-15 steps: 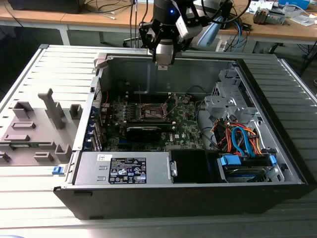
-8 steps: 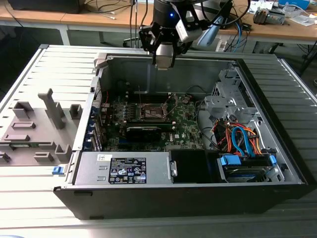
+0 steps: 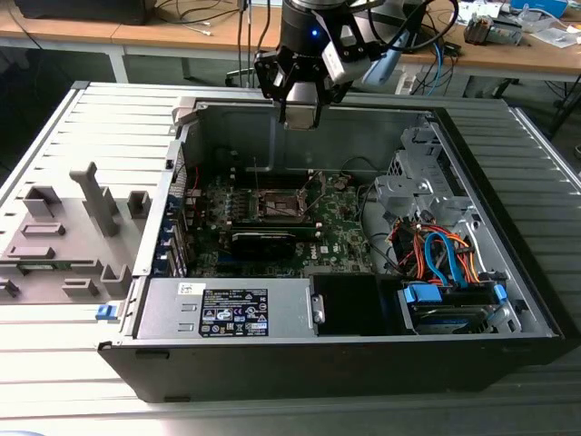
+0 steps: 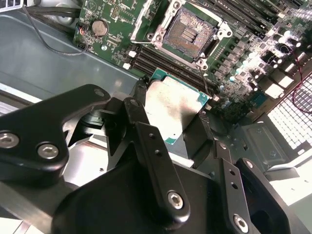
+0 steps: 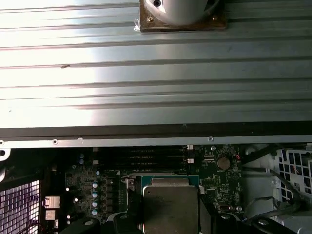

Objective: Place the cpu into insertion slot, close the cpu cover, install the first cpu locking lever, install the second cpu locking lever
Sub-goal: 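Place the cpu into insertion slot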

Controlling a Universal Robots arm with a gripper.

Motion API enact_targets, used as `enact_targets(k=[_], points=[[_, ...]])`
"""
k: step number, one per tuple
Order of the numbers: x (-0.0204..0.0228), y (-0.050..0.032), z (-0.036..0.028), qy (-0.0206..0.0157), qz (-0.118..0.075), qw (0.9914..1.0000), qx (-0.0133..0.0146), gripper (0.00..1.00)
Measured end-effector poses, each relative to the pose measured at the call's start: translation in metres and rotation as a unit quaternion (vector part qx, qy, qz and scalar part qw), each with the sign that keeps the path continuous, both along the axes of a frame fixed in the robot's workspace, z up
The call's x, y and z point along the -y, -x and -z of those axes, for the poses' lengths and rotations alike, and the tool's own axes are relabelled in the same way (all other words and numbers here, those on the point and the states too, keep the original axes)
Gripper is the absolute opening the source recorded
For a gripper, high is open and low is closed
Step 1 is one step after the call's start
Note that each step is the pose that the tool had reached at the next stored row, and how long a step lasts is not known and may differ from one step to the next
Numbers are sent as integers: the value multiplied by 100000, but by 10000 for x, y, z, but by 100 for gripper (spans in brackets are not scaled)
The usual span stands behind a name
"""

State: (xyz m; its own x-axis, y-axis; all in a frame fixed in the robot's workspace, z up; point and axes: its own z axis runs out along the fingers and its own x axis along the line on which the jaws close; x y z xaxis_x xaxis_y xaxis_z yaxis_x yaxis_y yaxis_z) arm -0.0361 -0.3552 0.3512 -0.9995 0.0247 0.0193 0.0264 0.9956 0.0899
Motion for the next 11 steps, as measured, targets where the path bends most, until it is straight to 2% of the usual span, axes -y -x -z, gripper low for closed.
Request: enact_targets(k=[2,11], points=[[33,1,28,30,0,100000,-3,55],[41,1,33,24,-1,100000,1,55]])
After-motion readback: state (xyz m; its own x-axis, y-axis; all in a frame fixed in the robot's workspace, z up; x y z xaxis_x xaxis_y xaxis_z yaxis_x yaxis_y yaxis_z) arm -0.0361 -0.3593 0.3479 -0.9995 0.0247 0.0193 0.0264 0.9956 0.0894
